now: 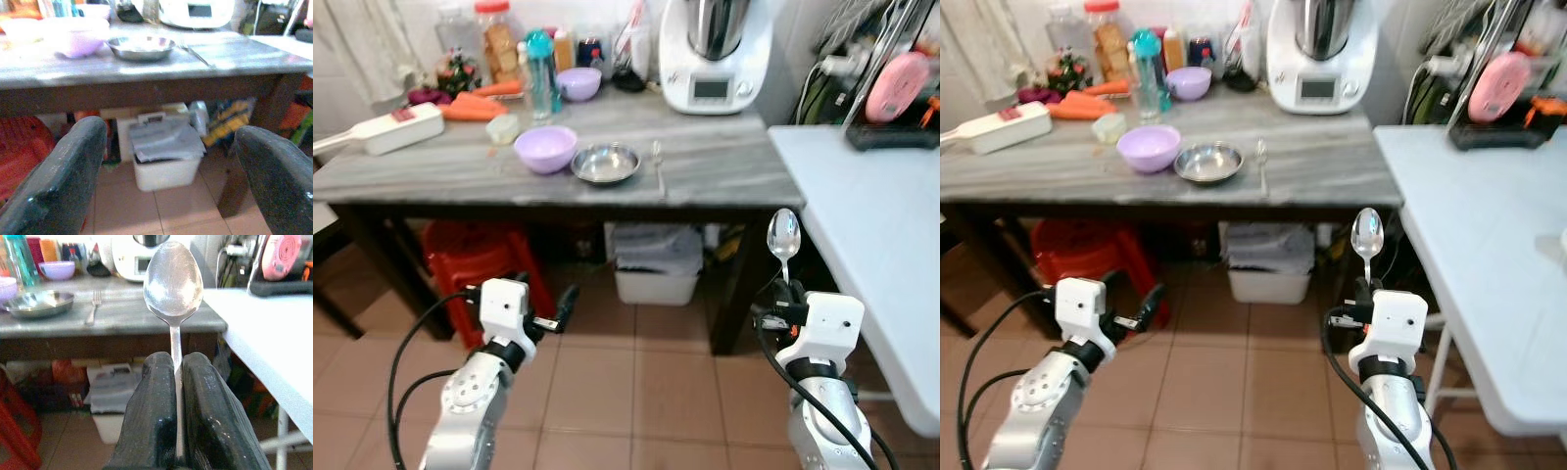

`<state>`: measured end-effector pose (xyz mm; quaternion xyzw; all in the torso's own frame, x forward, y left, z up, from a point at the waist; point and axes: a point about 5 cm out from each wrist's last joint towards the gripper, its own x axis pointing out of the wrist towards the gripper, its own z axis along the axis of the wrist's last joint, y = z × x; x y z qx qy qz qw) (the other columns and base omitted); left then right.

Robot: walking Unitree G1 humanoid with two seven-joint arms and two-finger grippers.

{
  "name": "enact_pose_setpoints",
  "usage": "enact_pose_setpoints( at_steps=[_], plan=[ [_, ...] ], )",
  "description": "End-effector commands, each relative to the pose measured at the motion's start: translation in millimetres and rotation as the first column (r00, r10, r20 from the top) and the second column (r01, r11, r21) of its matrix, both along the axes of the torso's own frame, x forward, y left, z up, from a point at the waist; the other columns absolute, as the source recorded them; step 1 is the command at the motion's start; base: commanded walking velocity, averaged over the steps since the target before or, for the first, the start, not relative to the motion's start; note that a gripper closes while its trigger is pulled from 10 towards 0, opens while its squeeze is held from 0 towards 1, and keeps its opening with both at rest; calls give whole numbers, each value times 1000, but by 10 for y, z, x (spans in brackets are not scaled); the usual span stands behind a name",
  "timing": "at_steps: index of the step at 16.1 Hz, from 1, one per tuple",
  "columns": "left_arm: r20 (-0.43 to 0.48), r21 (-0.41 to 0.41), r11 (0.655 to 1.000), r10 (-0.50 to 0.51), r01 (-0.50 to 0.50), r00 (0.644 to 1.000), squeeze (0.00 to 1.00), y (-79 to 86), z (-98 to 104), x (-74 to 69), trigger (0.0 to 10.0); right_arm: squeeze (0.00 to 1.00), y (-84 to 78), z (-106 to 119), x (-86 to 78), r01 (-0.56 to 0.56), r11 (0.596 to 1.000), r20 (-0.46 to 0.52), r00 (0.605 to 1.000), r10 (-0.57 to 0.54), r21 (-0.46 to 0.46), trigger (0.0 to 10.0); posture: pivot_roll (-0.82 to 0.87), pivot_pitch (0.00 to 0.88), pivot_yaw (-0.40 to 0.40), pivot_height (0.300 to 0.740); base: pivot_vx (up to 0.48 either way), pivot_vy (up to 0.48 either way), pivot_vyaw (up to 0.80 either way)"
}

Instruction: Setting the table

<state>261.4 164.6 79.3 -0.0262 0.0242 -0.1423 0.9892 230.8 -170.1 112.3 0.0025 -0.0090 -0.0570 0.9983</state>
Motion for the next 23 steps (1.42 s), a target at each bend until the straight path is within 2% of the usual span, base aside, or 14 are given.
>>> enact_pose_setpoints(
  at_steps=[1,7,10,23],
  plan=[
    [-7,14,999,34,-34,999,0,89,4,-11,10000,0,71,46,23,-27,1000,15,1000,26,8,10000,-22,0,25,740,259,0,-644],
    [-1,5,1000,31,-31,1000,0,46,25,15,10000,0,86,56,63,-40,999,14,999,41,-12,10000,-22,0,24,740,258,0,-83],
    [0,3,1000,23,-23,1000,0,28,32,26,10000,0,89,71,88,-36,999,26,999,36,-10,10000,-21,0,27,740,257,0,675],
    [-1,-5,1000,-10,10,1000,0,-40,44,59,10000,0,112,85,147,-41,999,41,998,41,-4,10000,-17,0,31,740,281,0,36]
  ],
)
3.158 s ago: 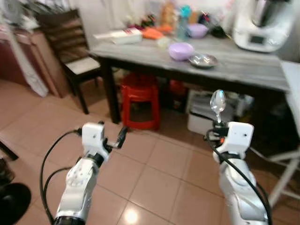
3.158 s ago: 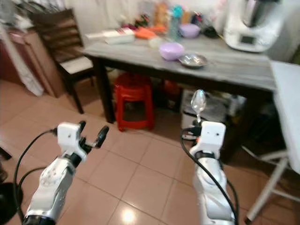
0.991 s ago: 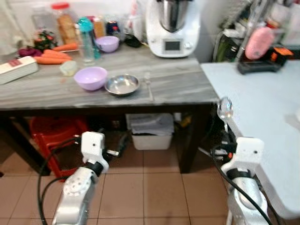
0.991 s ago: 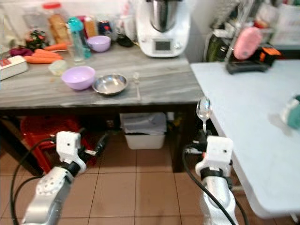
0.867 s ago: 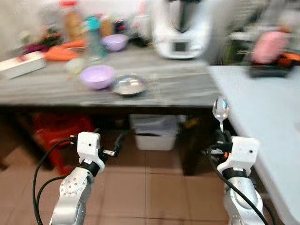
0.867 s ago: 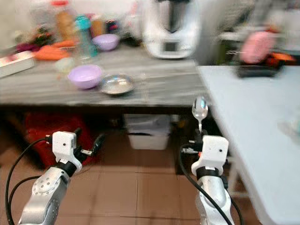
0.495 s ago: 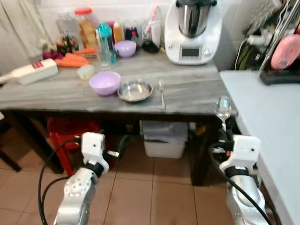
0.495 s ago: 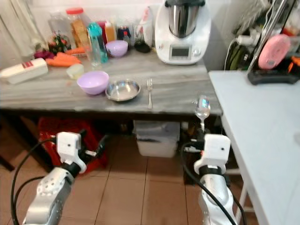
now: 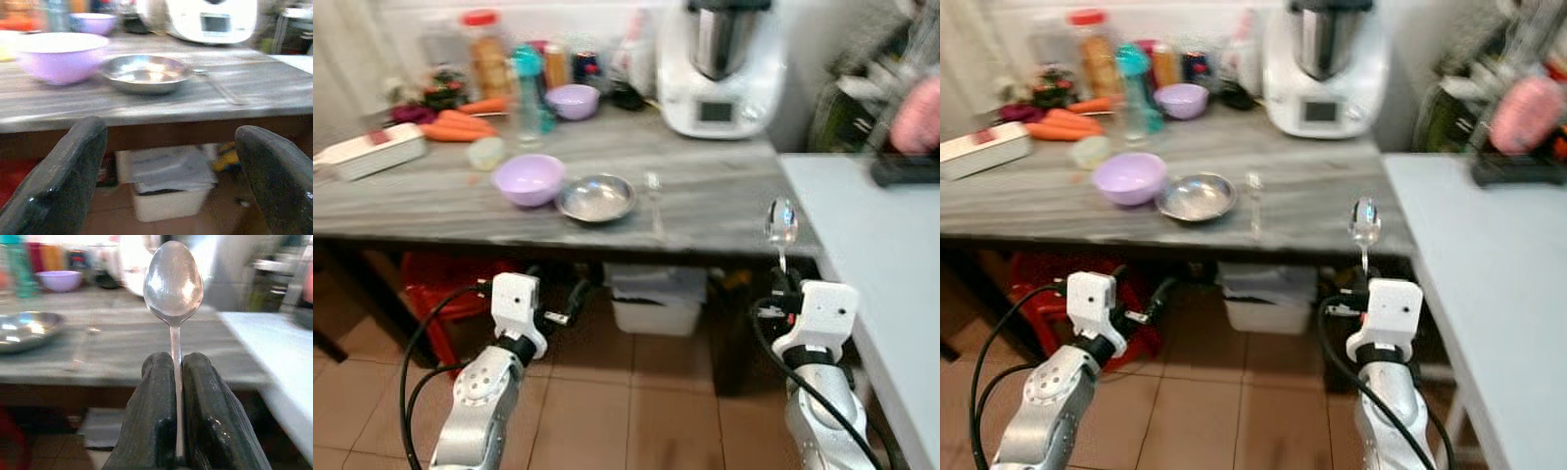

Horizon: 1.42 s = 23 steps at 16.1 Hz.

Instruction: Setting the table

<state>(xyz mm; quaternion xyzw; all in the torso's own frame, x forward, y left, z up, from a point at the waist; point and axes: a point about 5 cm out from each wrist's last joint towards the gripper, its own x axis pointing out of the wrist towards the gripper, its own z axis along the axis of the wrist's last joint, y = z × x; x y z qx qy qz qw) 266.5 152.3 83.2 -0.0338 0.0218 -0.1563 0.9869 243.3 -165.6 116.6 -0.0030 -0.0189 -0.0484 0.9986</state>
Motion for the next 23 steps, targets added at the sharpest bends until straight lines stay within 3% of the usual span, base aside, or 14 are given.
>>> enact_pose_setpoints(
  at_steps=[1,11,18,23],
  plan=[
    [-4,11,1000,14,-14,1000,0,80,4,9,10000,0,64,41,24,-23,1000,21,1000,23,11,10000,-17,0,31,740,315,0,0],
    [-3,15,1000,-9,9,1000,0,47,2,32,10000,0,49,40,52,-17,1000,22,1000,16,17,10000,-19,0,35,740,319,0,0],
    [-4,17,1000,-17,17,1000,0,31,8,42,10000,0,-20,-16,114,4,996,-11,1000,-3,93,10000,-17,0,41,740,319,0,0],
    [-13,38,999,39,-38,999,0,178,-35,-18,10000,0,11,-52,142,-14,993,-29,999,17,116,10000,-20,0,45,740,115,0,0]
  ],
)
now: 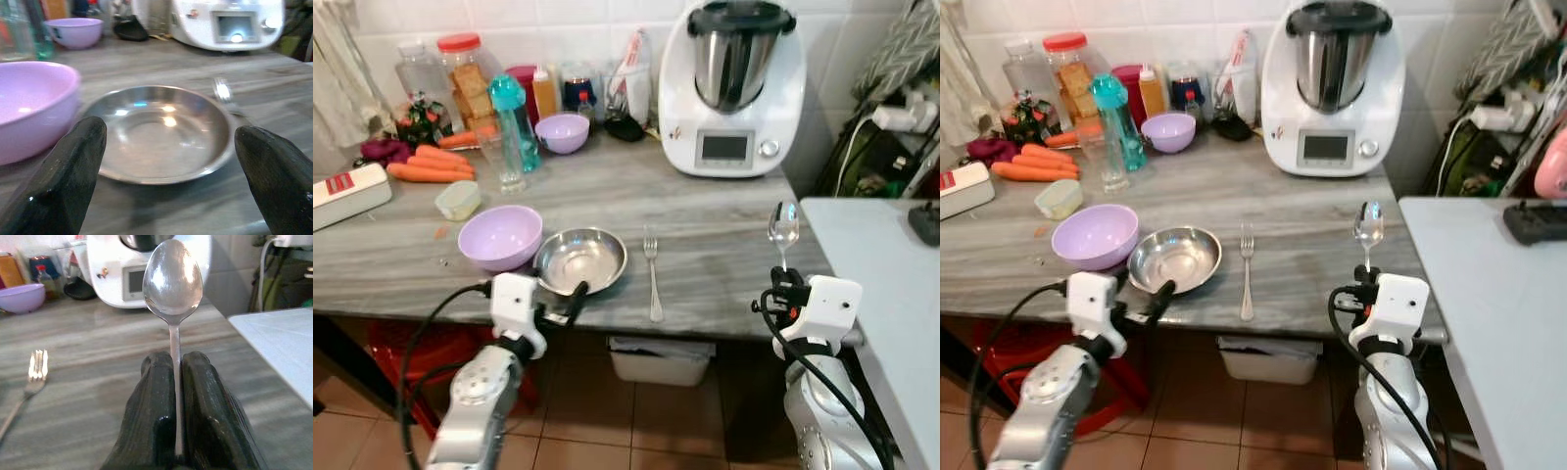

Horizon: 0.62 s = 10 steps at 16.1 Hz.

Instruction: Setting the table

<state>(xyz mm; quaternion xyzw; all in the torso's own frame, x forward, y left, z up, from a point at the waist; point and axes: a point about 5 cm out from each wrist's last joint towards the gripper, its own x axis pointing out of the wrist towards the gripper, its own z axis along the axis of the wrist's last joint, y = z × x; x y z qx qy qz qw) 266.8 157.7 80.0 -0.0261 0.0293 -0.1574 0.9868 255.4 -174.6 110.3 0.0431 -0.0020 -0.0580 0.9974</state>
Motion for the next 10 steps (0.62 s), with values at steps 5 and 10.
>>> enact_pose_setpoints(
  at_steps=[5,10],
  plan=[
    [-30,60,998,-35,37,999,0,209,-68,-133,10000,0,148,-16,154,-50,996,-32,998,52,73,10000,-12,0,38,740,0,0,0],
    [-44,47,989,-136,138,990,0,153,-59,-169,10000,0,360,-42,451,-82,976,-120,987,107,200,10000,-1,0,41,740,0,0,0]
  ],
)
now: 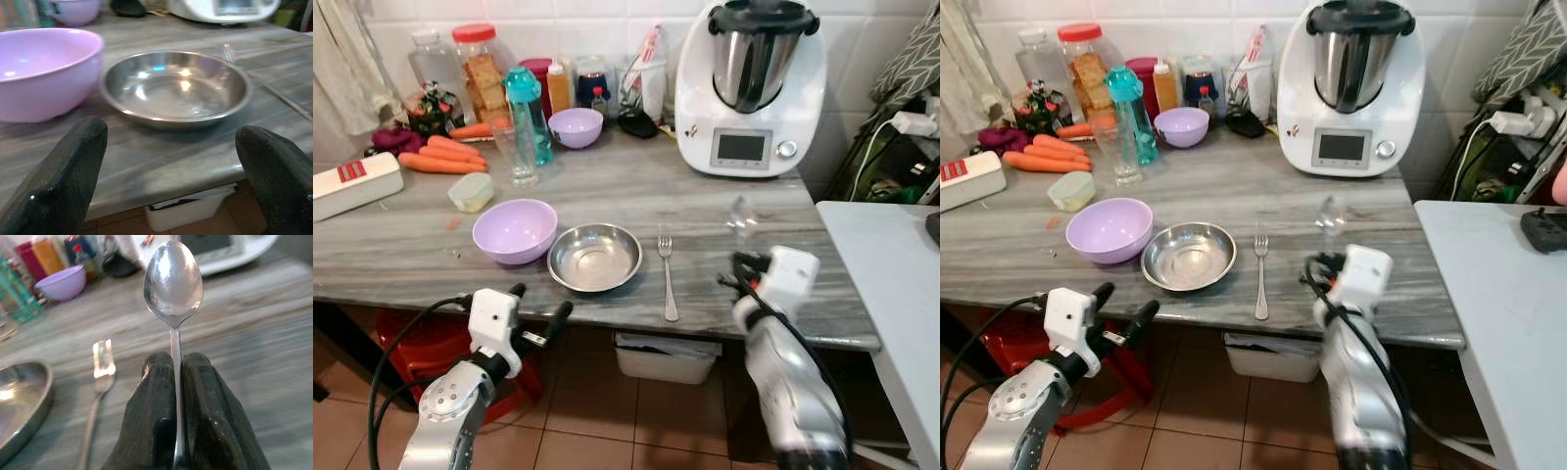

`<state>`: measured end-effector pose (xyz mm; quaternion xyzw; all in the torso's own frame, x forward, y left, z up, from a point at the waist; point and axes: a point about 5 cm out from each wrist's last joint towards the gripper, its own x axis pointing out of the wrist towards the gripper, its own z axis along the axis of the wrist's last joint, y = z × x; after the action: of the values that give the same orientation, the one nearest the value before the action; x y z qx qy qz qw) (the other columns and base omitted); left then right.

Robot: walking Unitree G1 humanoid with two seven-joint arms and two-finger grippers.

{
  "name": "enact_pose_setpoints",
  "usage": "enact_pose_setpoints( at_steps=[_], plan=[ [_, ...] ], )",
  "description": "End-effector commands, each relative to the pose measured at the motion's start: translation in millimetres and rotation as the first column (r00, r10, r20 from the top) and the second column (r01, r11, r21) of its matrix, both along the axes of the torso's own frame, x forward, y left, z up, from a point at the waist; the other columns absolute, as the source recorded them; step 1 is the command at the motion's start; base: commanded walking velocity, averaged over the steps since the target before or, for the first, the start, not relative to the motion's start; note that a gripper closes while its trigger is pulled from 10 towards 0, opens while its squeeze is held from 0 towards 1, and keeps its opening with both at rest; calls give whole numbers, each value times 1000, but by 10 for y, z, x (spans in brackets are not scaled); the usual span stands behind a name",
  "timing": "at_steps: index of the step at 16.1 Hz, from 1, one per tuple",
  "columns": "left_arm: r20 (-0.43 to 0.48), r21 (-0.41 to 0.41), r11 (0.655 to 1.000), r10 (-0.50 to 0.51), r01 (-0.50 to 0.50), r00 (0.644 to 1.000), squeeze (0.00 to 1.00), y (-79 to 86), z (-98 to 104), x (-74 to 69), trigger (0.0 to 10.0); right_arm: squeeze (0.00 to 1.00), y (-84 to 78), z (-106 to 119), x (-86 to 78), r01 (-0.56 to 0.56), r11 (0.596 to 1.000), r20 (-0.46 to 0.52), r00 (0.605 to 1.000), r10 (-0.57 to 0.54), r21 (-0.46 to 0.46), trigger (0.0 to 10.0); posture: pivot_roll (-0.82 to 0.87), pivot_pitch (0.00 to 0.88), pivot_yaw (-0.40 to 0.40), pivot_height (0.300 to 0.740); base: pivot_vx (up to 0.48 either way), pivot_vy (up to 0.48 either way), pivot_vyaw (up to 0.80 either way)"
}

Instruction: Setting the table

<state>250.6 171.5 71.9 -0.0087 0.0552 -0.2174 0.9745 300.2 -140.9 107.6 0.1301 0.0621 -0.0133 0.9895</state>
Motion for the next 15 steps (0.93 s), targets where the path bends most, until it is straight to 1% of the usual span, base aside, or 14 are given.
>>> enact_pose_setpoints(
  at_steps=[1,4,7,8,11,15],
  plan=[
    [1,14,1000,-25,25,1000,0,-3,17,-14,10000,0,47,-28,17,-10,1000,-27,1000,10,10,10000,0,0,39,740,0,0,0],
    [1,5,999,-36,36,999,0,-43,14,-16,10000,0,235,-97,92,-61,998,-85,994,62,24,10000,10,0,23,740,0,0,0],
    [1,-2,999,-43,43,999,0,-70,12,-23,10000,0,371,-128,125,-97,995,-113,989,100,33,10000,17,0,13,740,0,0,0],
    [-1,-5,999,-51,51,999,0,-82,6,-29,10000,0,414,-163,129,-111,993,-136,984,117,49,10000,17,0,13,740,0,0,0],
    [-8,-6,997,-73,73,997,0,-107,-10,-41,10000,0,468,-206,164,-124,990,-176,975,132,61,10000,16,0,13,740,0,0,0],
    [4,-17,995,-100,100,995,0,-144,16,-32,10000,0,462,-274,159,-112,993,-211,971,116,30,10000,14,0,12,740,0,0,0]
  ],
)
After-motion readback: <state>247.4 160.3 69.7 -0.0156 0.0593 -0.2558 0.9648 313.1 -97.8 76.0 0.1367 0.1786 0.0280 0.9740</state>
